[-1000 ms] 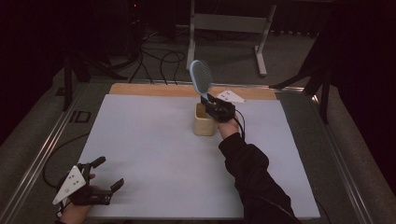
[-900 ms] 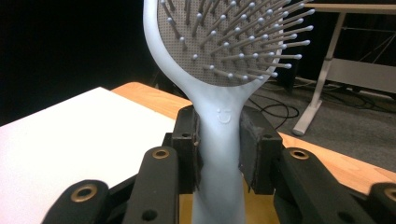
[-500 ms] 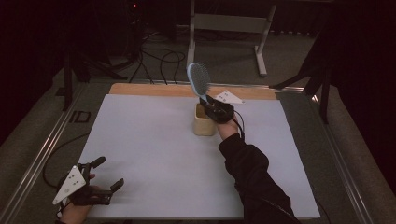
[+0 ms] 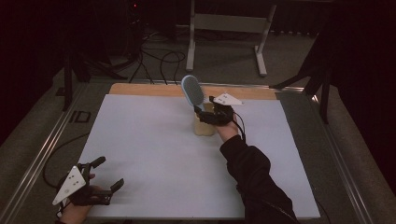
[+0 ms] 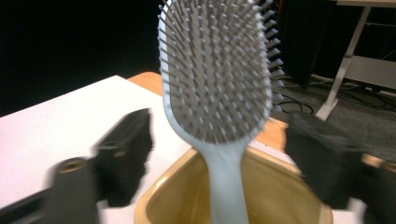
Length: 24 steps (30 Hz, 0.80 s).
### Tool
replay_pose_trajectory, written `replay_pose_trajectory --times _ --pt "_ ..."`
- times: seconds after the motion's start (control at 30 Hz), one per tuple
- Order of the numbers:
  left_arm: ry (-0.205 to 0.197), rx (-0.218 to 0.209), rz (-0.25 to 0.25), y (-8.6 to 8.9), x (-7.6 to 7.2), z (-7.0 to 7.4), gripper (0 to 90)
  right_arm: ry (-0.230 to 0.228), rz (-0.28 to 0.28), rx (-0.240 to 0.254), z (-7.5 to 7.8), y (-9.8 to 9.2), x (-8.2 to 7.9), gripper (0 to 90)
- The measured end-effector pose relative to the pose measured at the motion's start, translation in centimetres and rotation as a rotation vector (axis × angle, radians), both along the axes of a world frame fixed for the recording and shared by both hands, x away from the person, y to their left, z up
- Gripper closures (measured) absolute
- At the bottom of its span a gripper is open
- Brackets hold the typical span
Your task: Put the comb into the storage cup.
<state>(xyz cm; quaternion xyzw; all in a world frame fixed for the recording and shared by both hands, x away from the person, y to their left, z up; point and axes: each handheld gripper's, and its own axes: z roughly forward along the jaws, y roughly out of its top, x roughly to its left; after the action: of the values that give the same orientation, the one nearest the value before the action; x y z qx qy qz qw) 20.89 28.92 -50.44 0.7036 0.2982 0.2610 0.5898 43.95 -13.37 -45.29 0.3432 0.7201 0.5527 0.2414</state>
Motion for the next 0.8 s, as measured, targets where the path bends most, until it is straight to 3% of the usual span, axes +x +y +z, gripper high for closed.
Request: replay_pose_trajectory --times 0.3,0.8 --pt "0.002 0.001 0.001 0.0 0.0 0.0 0.0 -0.01 0.017 0.019 0.5 -0.4 -0.2 8.8" --pt "0.002 0.002 0.002 0.0 0.1 0.0 0.0 0.002 0.011 -0.009 1.3 -0.9 -0.8 8.7"
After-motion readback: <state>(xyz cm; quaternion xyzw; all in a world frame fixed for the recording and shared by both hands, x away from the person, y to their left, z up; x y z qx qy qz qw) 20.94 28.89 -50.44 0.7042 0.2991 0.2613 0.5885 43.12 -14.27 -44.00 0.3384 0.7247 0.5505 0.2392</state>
